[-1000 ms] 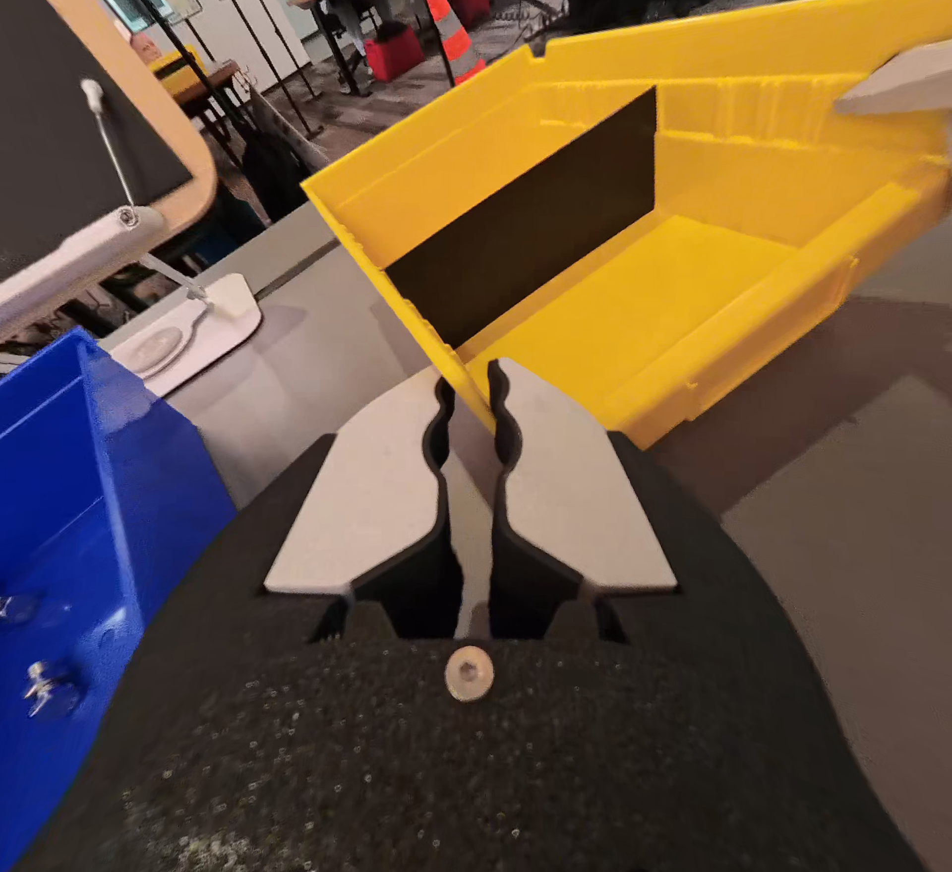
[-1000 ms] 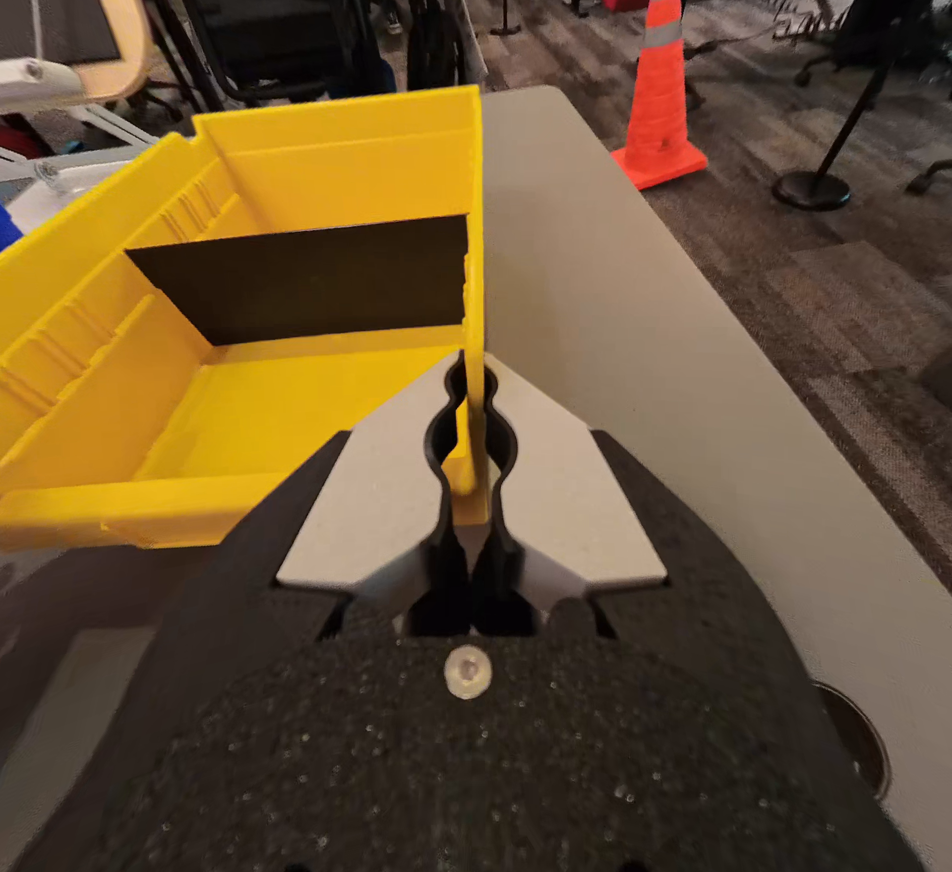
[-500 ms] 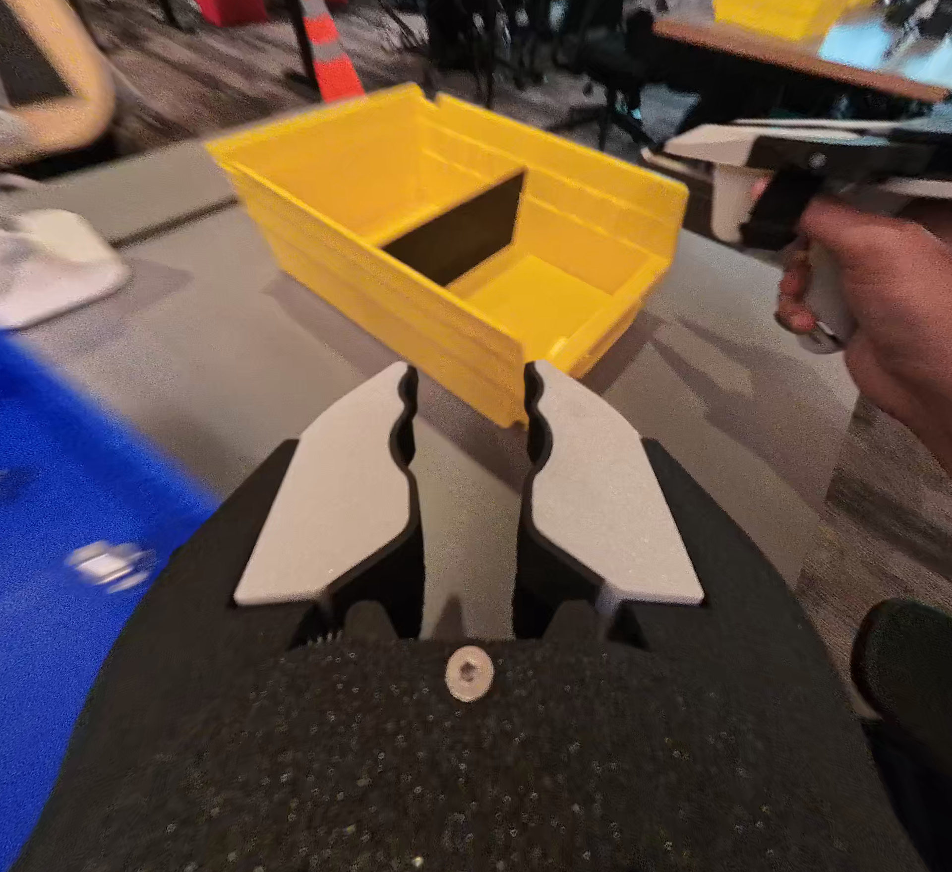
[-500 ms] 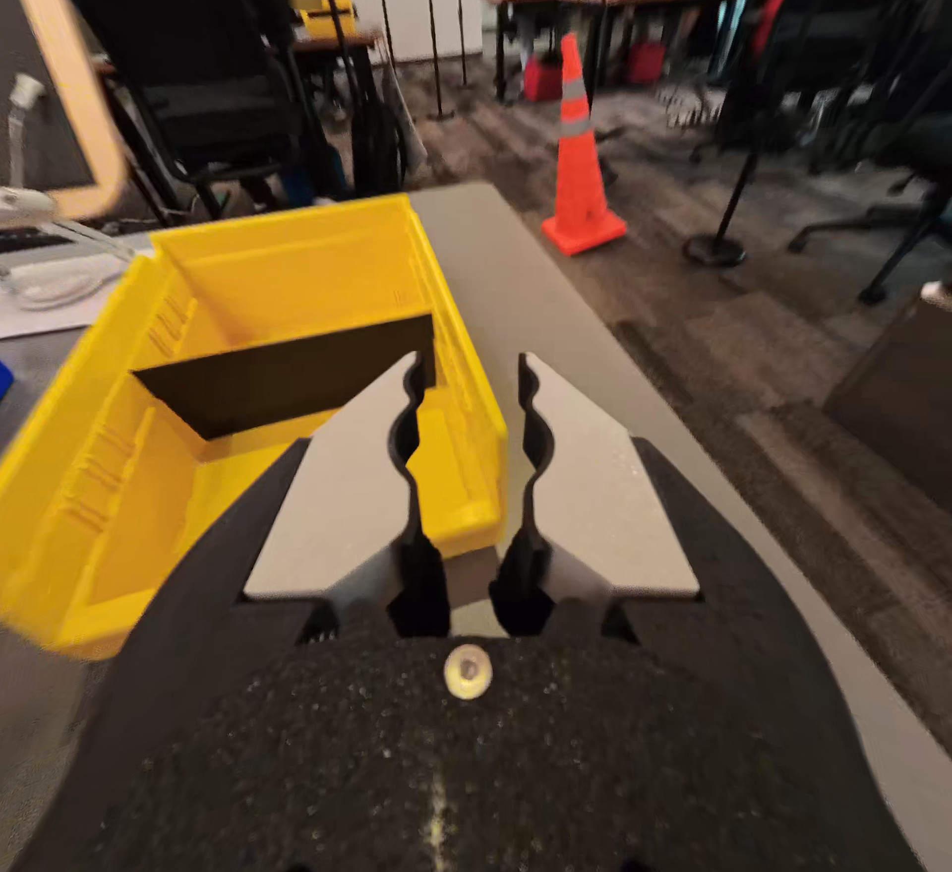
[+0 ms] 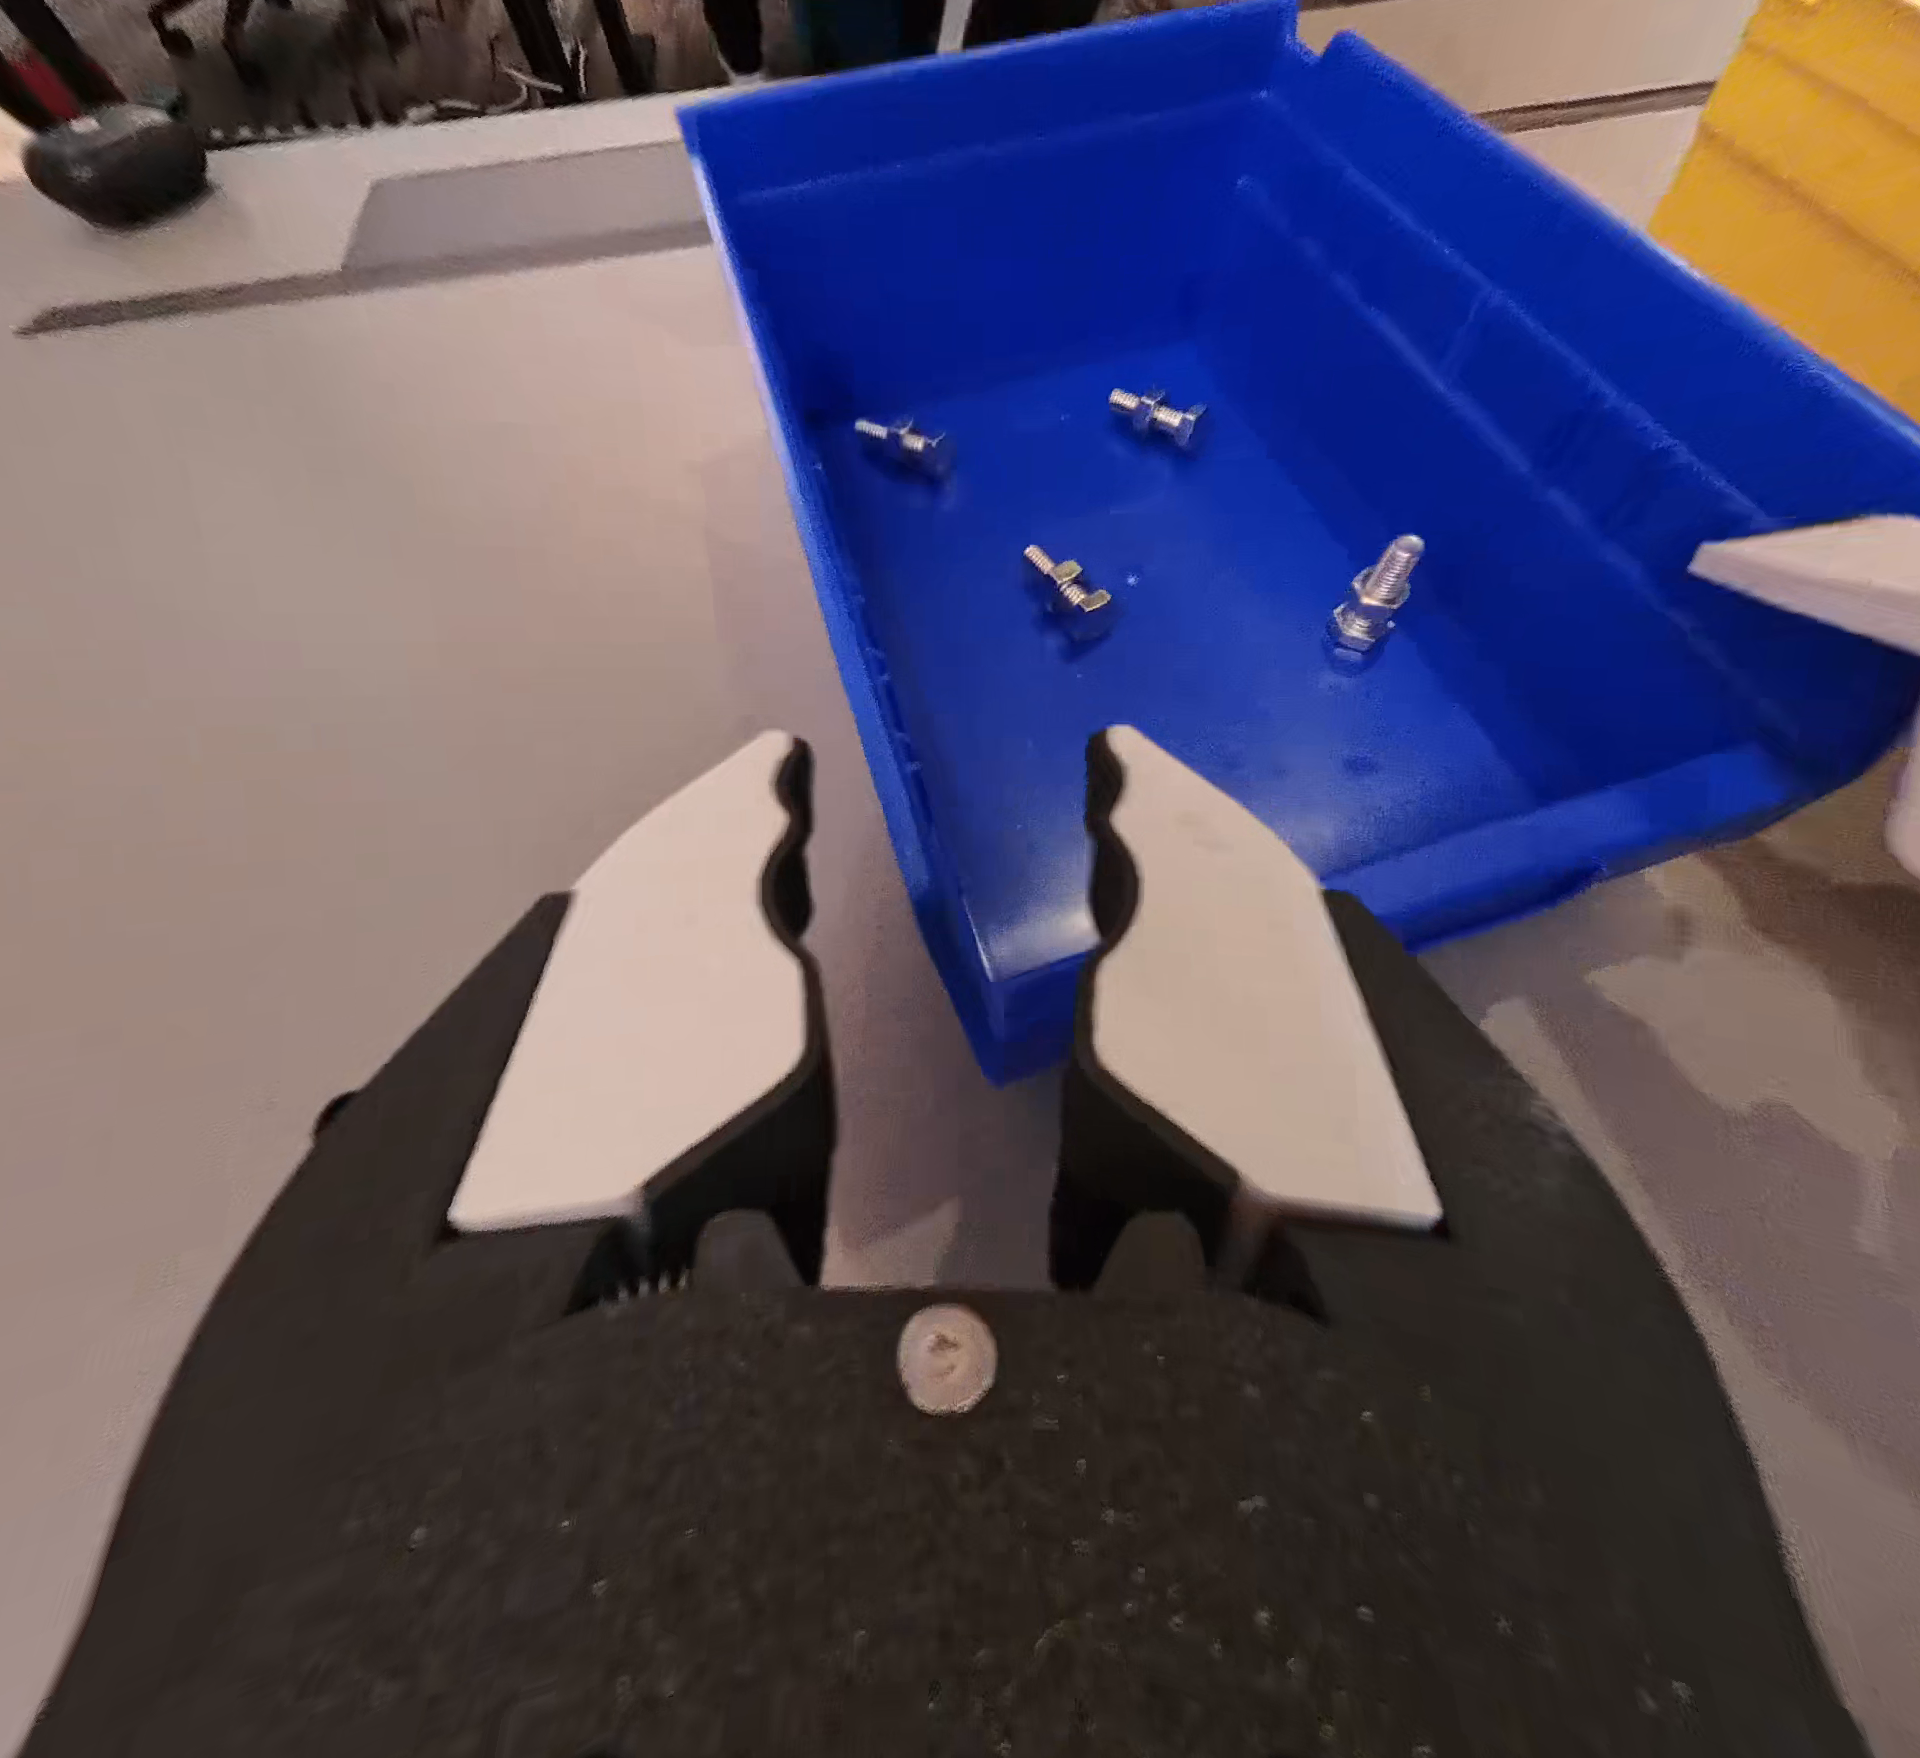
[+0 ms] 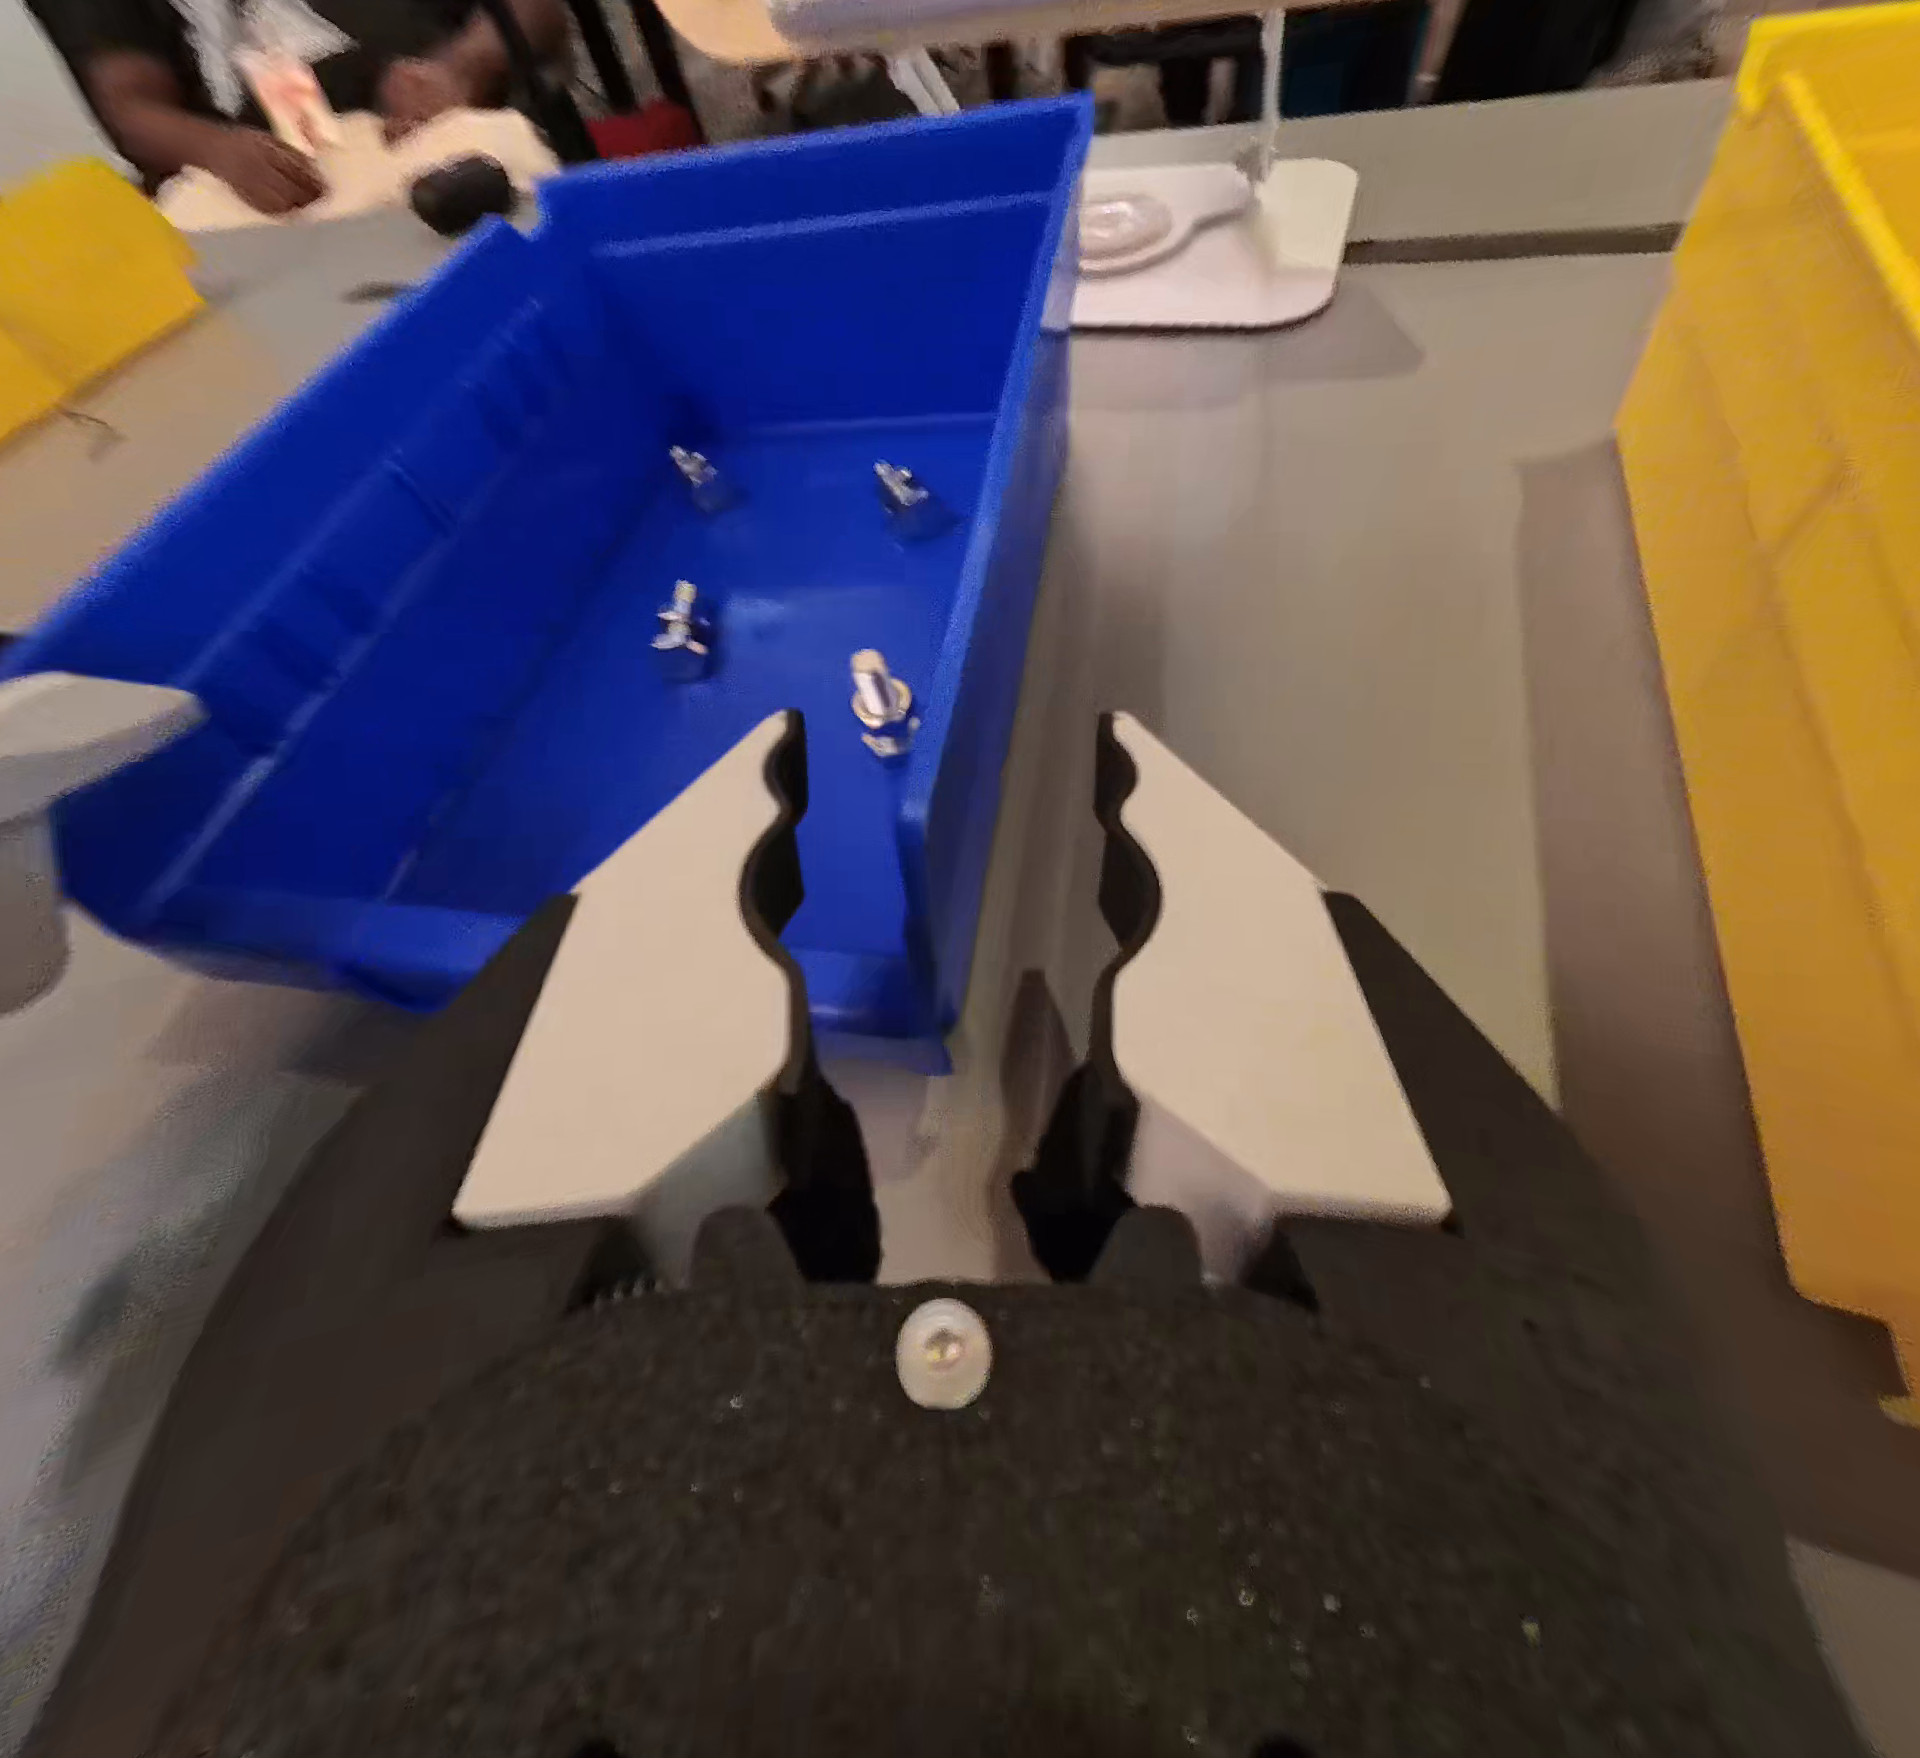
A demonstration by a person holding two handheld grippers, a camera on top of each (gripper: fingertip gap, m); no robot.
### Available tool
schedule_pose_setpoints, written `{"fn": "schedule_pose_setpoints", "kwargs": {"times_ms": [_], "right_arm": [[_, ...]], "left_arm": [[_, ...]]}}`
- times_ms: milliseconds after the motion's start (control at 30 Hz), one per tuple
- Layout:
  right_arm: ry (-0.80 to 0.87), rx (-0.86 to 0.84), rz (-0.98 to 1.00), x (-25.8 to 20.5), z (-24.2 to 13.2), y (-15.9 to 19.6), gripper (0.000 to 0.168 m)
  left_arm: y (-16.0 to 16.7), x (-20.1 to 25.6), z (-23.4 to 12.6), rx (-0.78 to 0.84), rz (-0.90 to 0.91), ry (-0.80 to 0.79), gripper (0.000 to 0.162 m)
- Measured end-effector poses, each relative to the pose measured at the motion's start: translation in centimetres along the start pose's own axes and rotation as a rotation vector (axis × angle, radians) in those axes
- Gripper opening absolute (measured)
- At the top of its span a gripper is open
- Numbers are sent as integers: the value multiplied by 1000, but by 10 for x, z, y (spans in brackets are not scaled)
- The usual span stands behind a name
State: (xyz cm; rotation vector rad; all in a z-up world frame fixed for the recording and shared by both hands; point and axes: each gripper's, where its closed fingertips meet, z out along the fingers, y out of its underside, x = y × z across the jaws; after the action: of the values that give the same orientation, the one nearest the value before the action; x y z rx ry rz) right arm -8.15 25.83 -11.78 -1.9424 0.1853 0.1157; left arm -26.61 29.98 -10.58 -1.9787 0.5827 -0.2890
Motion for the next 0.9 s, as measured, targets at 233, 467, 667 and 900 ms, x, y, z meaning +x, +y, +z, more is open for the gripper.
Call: {"fn": "schedule_pose_setpoints", "kwargs": {"times_ms": [233, 467, 667, 900], "right_arm": [[134, -66, -56, 3, 16, 11, 4], [112, -17, -40, -41, 15, -2, 3], [78, 7, -15, -146, 48, -10, 5], [192, -30, -52, -215, 113, 0, 4]], "left_arm": [[6, -11, 25, -5, -69, -43, 6], [3, -51, 5, 27, -63, -45, 5], [0, -158, -9, 6, -27, -23, 5], [-3, -251, 21, 1, 19, -10, 5]]}}
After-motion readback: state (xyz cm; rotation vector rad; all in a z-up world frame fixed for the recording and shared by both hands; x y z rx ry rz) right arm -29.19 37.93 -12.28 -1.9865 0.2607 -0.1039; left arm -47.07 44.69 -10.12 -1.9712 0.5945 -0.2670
